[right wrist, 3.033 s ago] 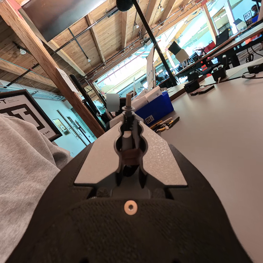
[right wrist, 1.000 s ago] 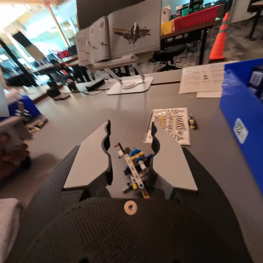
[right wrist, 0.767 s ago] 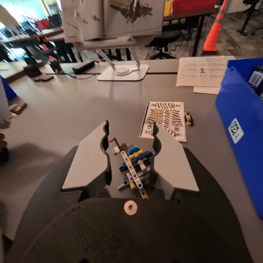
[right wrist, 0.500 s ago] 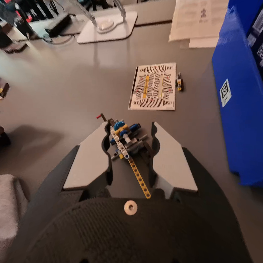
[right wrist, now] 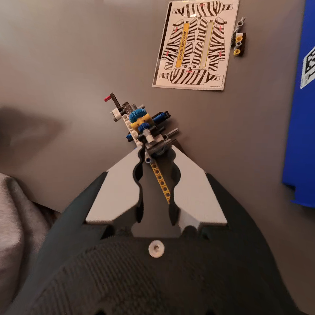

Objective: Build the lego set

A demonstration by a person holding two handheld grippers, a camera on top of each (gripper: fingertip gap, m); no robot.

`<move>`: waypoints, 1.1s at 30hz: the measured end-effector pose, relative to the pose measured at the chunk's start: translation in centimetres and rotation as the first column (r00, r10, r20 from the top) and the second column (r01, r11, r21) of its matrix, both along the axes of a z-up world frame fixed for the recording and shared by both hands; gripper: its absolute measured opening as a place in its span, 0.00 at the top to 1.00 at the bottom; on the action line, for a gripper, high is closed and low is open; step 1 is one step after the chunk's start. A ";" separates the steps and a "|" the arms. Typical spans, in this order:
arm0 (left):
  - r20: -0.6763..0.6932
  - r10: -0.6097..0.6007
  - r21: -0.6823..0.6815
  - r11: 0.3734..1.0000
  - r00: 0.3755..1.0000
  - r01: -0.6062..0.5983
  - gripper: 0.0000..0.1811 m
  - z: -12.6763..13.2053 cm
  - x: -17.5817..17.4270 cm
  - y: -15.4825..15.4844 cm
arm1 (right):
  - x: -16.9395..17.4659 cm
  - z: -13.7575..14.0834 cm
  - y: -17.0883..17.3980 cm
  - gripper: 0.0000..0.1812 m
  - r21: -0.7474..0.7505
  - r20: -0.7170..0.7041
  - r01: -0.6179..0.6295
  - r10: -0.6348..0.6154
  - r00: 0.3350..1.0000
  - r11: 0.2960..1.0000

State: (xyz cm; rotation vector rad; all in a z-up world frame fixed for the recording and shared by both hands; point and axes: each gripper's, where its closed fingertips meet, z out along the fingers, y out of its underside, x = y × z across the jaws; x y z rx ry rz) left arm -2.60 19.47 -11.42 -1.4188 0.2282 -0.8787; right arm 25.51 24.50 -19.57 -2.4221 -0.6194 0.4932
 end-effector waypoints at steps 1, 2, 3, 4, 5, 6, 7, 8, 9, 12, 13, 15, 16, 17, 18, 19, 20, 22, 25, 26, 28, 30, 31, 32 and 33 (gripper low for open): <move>0.001 0.000 0.000 1.000 1.000 0.000 0.96 0.0 0.0 0.0 | 0.2 -0.2 0.1 0.86 -0.006 0.020 0.003 -0.002 1.000 1.000; 0.001 -0.001 0.000 1.000 1.000 0.001 0.96 0.0 0.0 0.0 | 0.5 -0.4 0.2 0.86 -0.011 0.045 0.007 -0.006 0.999 1.000; 0.001 -0.001 0.000 1.000 1.000 0.001 0.96 0.0 0.0 0.0 | 0.7 -0.5 0.4 0.86 -0.013 0.062 0.006 -0.005 0.998 1.000; 0.001 -0.002 -0.001 1.000 1.000 0.002 0.96 0.0 0.0 0.0 | 0.8 -0.5 0.4 0.86 -0.016 0.068 0.002 -0.001 0.998 1.000; 0.001 -0.002 -0.001 1.000 1.000 0.002 0.96 0.0 0.0 0.0 | 0.8 -0.5 0.6 0.87 -0.018 0.073 0.000 0.002 0.997 1.000; 0.001 -0.003 -0.002 1.000 1.000 0.003 0.96 0.0 0.0 0.0 | 0.9 -0.5 0.7 0.87 -0.018 0.080 -0.002 0.004 0.997 1.000; 0.001 -0.003 -0.003 1.000 1.000 0.003 0.96 0.0 0.0 0.0 | 0.9 -0.4 0.9 0.88 -0.019 0.086 -0.006 0.007 0.996 1.000; 0.003 -0.004 -0.004 1.000 1.000 0.004 0.96 0.0 0.0 0.0 | 0.9 -0.4 1.0 0.89 -0.021 0.092 -0.010 0.012 0.996 1.000; 0.004 -0.004 -0.005 1.000 1.000 0.004 0.96 0.0 0.0 0.0 | 0.9 -0.4 1.1 0.90 -0.021 0.101 -0.015 0.017 0.995 1.000; 0.006 -0.004 -0.006 1.000 1.000 0.004 0.96 0.0 0.0 0.1 | 0.5 -0.3 1.5 0.98 -0.016 0.112 -0.041 0.042 0.993 0.999; 0.006 -0.004 -0.006 1.000 1.000 0.004 0.96 0.0 0.0 0.1 | 0.3 -0.3 1.6 0.98 -0.014 0.115 -0.053 0.054 0.992 0.998; 0.004 -0.005 -0.005 1.000 1.000 0.005 0.96 0.0 0.0 0.0 | 0.0 -0.3 1.9 0.98 -0.007 0.123 -0.081 0.081 0.989 0.997; 0.003 -0.005 -0.005 1.000 1.000 0.005 0.96 -0.1 0.0 0.0 | -0.2 -0.3 2.0 0.98 -0.005 0.122 -0.099 0.099 0.988 0.995; 0.003 -0.006 -0.004 1.000 1.000 0.006 0.96 -0.1 0.0 0.0 | -0.5 -0.3 2.0 0.98 -0.003 0.115 -0.120 0.119 0.986 0.993; 0.002 -0.006 -0.004 1.000 1.000 0.006 0.96 0.0 0.0 0.0 | -0.9 -0.3 2.1 0.99 0.000 0.103 -0.146 0.145 0.984 0.989; 0.002 -0.007 -0.004 1.000 1.000 0.007 0.96 -0.1 0.0 0.0 | -1.4 -0.3 2.1 0.99 0.005 0.088 -0.180 0.179 0.980 0.984; 0.002 -0.007 -0.003 1.000 1.000 0.007 0.96 0.0 0.1 0.0 | -1.9 -0.3 2.1 0.99 0.008 0.070 -0.217 0.216 0.974 0.976; -0.001 -0.009 -0.001 1.000 1.000 0.009 0.96 0.0 0.1 0.0 | -3.1 -0.2 2.0 1.00 0.009 0.037 -0.303 0.303 0.952 0.953; -0.012 -0.012 0.006 1.000 1.000 0.012 0.96 0.0 0.3 -0.1 | -5.1 -0.2 1.8 1.00 0.000 0.012 -0.431 0.431 0.902 0.902; -0.018 -0.014 0.009 1.000 1.000 0.014 0.96 0.0 0.4 -0.2 | -5.9 -0.2 1.7 1.00 -0.005 0.012 -0.467 0.467 0.884 0.884; -0.026 -0.018 0.014 1.000 0.999 0.018 0.96 0.0 0.5 -0.3 | -7.6 -0.2 1.4 1.00 -0.013 0.026 -0.537 0.537 0.843 0.844; -0.031 -0.019 0.018 1.000 0.999 0.019 0.96 0.0 0.6 -0.3 | -9.6 -0.2 1.1 1.00 -0.008 0.040 -0.599 0.599 0.800 0.801; -0.033 -0.017 0.021 1.000 0.999 0.018 0.96 0.0 0.6 -0.4 | -10.7 -0.2 0.9 1.00 -0.008 0.040 -0.622 0.622 0.782 0.783; -0.033 -0.016 0.022 1.000 0.999 0.017 0.96 0.1 0.7 -0.4 | -11.8 -0.2 0.6 1.00 -0.009 0.035 -0.643 0.643 0.765 0.765; -0.033 -0.018 0.022 1.000 0.999 0.019 0.96 0.1 0.7 -0.4 | -12.8 -0.2 0.4 1.00 -0.010 0.030 -0.660 0.660 0.750 0.751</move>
